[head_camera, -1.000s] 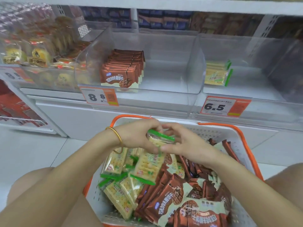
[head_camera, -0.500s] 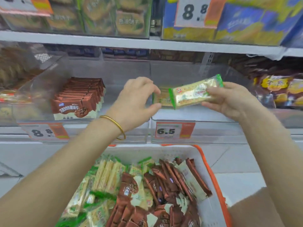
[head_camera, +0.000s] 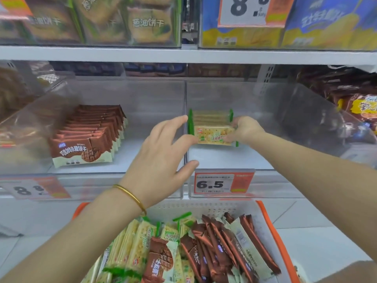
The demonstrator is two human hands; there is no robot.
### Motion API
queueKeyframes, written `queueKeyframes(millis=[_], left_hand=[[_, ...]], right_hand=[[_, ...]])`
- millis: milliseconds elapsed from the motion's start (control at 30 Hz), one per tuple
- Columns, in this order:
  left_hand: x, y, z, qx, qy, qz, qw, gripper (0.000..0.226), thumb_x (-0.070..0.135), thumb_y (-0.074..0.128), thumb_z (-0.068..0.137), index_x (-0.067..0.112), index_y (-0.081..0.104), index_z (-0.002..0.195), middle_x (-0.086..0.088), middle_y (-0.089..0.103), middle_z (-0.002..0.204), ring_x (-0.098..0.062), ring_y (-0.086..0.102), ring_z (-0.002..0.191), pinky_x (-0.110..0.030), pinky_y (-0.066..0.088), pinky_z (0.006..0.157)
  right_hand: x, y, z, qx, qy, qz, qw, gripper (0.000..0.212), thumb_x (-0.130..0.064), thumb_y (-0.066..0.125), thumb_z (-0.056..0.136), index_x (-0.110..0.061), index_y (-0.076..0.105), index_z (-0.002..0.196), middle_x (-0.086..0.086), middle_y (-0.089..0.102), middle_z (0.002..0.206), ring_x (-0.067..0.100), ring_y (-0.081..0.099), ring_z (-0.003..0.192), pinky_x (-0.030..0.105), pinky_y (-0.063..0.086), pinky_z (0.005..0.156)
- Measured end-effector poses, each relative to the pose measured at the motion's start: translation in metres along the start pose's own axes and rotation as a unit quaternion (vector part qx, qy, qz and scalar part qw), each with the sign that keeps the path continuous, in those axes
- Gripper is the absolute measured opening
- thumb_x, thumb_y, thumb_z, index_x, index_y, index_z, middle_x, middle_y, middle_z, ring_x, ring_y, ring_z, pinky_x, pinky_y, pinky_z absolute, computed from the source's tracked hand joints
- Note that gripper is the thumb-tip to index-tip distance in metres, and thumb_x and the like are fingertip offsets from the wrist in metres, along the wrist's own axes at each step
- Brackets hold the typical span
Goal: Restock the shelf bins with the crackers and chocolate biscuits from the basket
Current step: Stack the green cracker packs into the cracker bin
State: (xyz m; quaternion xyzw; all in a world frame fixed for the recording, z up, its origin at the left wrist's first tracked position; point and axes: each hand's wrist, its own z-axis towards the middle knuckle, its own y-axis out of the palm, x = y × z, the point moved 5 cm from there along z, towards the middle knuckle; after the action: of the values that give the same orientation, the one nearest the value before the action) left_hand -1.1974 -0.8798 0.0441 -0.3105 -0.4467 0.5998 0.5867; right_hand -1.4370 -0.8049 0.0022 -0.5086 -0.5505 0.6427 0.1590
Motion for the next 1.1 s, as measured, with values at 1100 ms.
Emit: queueKeyframes(millis=[1100], left_hand=[[0.0,0.0,-0.002,0.029,0.01,-0.013,0.999,0.044,0.045,0.038,0.087,0.021,0.057,0.118,-0.01,0.032,0.149,-0.024,0.024,0.133,-0.039,0.028,0.104]], right_hand=[[-0.002,0.003,0.006,0.005,0.103,0.167,0.981,0.069,-0.019,0.078,0.078,-0.007,0.027,0.124,0.018,0.052,0.12,0.029,0.063,0.067,0.039,0.059,0.065]])
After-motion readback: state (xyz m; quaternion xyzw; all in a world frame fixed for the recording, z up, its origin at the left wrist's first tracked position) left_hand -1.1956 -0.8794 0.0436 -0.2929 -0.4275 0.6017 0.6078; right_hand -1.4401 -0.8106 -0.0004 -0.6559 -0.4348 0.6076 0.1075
